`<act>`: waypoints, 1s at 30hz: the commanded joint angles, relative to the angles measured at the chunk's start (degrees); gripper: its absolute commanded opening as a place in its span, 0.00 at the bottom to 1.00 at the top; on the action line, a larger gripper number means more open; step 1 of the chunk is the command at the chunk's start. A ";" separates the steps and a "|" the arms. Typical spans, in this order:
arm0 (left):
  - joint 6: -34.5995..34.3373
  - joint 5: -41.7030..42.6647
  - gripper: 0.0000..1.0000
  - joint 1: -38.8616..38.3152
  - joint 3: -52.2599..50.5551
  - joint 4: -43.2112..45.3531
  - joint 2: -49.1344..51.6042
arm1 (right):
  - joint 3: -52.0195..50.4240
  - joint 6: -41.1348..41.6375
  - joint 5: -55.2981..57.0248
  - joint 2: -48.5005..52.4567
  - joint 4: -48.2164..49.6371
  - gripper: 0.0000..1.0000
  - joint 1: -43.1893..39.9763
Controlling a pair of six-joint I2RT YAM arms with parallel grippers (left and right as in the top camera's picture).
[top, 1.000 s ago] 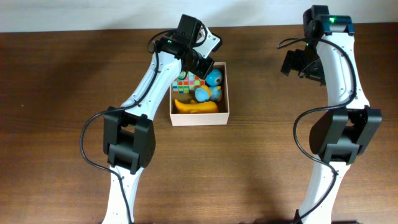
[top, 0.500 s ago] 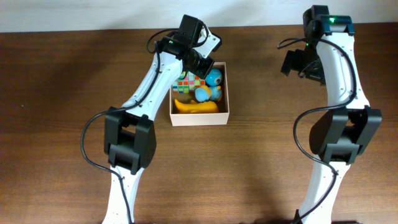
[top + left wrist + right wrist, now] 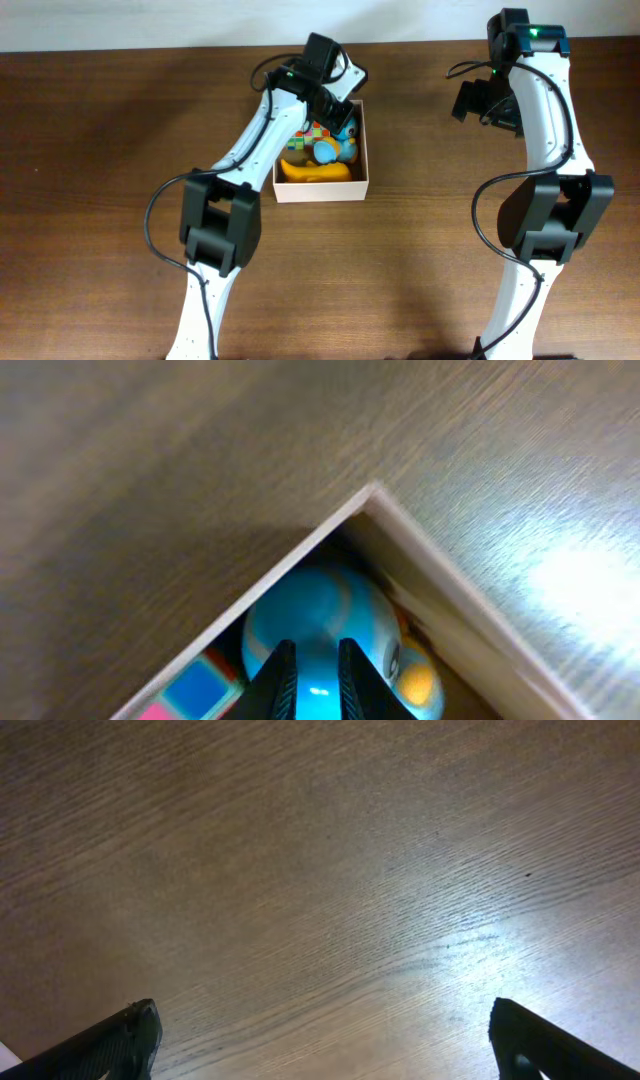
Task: Pack container
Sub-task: 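Lower the blue ball into the box and open the left gripper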
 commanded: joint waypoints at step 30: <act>0.70 0.00 0.18 -0.02 1.42 -7.76 -11.93 | -0.04 0.52 0.09 -0.04 -0.02 0.99 -0.17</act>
